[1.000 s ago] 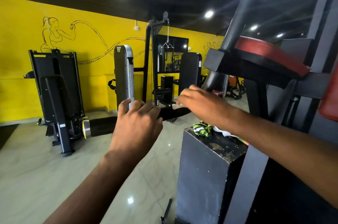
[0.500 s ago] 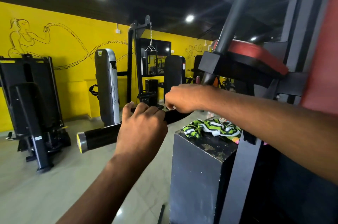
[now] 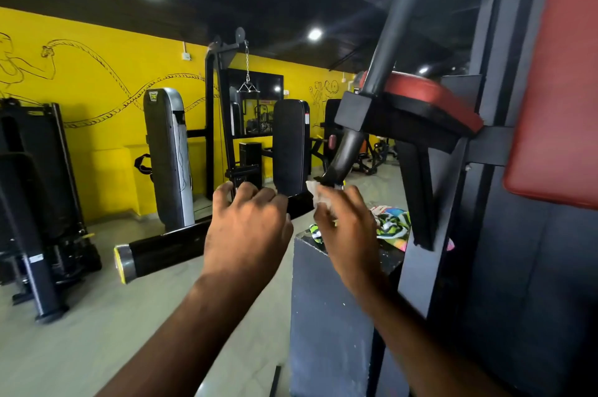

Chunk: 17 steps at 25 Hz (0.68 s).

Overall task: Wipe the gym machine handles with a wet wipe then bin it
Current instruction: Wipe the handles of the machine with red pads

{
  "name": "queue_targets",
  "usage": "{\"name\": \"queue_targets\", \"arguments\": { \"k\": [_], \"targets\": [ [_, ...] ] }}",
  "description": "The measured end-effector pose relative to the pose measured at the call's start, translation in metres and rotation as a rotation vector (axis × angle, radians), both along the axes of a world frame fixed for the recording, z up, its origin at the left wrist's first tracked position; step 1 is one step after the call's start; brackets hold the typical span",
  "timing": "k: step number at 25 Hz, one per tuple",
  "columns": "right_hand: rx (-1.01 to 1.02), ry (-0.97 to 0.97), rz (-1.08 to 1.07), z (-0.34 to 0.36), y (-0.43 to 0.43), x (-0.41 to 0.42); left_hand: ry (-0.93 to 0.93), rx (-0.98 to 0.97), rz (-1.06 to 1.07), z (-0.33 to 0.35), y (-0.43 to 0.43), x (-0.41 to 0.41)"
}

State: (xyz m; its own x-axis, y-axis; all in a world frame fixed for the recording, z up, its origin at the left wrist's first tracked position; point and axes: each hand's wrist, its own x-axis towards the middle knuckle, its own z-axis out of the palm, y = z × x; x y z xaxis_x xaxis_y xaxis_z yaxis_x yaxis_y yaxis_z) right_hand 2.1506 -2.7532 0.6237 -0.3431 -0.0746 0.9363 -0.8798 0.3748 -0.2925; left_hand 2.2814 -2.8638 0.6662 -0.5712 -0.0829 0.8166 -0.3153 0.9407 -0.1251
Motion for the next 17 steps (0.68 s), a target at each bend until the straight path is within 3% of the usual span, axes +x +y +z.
{"name": "queue_targets", "arguments": {
  "k": [4, 7, 9, 12, 17],
  "targets": [
    [-1.004, -0.809, 0.75, -0.02, -0.056, 0.028, -0.01, -0.004, 0.002, 0.001, 0.001, -0.003],
    [-1.303, -1.214, 1.267, -0.003, -0.07, 0.02, -0.02, -0.014, 0.012, 0.001, 0.001, -0.003],
    [-1.329, -1.304, 1.422, 0.004, -0.068, 0.01, -0.019, -0.011, 0.015, 0.001, 0.001, -0.002],
    [-1.308, -1.263, 1.613, 0.007, -0.06, 0.003, -0.021, -0.015, 0.019, 0.001, 0.002, -0.001],
    [-1.353, -1.128, 1.428, 0.017, -0.04, -0.016, -0.025, 0.005, 0.008, 0.0, 0.003, -0.003]
  ]
}}
